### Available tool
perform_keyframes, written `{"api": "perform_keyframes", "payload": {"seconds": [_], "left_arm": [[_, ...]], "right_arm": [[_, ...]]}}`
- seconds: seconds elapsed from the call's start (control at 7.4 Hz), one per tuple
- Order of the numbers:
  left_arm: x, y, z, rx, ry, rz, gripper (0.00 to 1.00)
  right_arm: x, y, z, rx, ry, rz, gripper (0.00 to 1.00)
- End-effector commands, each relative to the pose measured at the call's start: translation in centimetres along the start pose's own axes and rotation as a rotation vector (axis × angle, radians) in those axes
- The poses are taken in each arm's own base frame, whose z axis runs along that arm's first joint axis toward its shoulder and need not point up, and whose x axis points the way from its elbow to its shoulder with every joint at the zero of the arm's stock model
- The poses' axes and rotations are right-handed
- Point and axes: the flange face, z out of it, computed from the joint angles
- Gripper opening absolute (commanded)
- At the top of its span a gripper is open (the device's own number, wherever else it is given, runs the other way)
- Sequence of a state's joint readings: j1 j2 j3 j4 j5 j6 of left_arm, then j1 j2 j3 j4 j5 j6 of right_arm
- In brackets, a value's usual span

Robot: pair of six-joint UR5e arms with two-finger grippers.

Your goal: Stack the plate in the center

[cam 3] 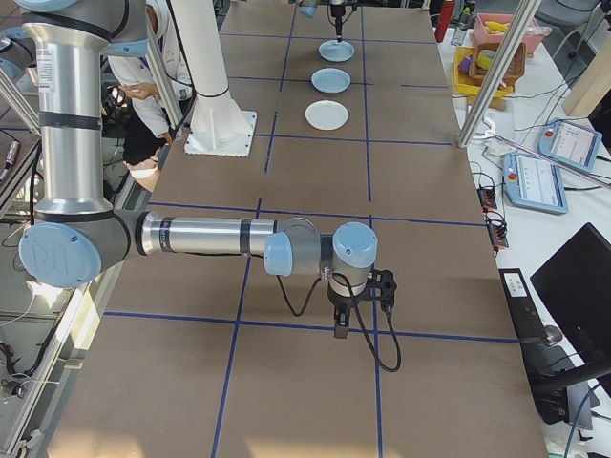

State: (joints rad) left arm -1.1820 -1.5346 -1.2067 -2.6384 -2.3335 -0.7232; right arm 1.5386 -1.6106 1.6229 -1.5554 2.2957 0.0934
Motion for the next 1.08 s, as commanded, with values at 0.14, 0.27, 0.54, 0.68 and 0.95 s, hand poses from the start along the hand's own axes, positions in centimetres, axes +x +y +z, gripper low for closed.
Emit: {"api": "perform_keyframes", "payload": {"seconds": [0.14,0.27,0.54,0.68,0.95], "left_arm": [[0.3,0.4,0.6,-0.018,0.003,0.005,0.57],[0.4,0.3,0.6,-0.018,0.005,0.006,0.34],[0.6,0.7,0.6,-0.046,0.033,0.003,0.0],[0.7,1.0,0.7,-0.072,0.059,0.002,0.0],[2.7,1.7,-0.3,-0.159,0.187,0.017,0.0]], "right_arm": [[0.0,0.0,0.0,0.0,0.001,0.0,1.0],[0.0,0.0,0.0,0.0,0.001,0.0,1.0],[0.0,0.0,0.0,0.001,-0.001,0.0,1.0],[0.0,0.0,0.0,0.0,-0.001,0.0,1.0],[0.0,0.0,0.0,0.0,0.001,0.0,1.0]]}}
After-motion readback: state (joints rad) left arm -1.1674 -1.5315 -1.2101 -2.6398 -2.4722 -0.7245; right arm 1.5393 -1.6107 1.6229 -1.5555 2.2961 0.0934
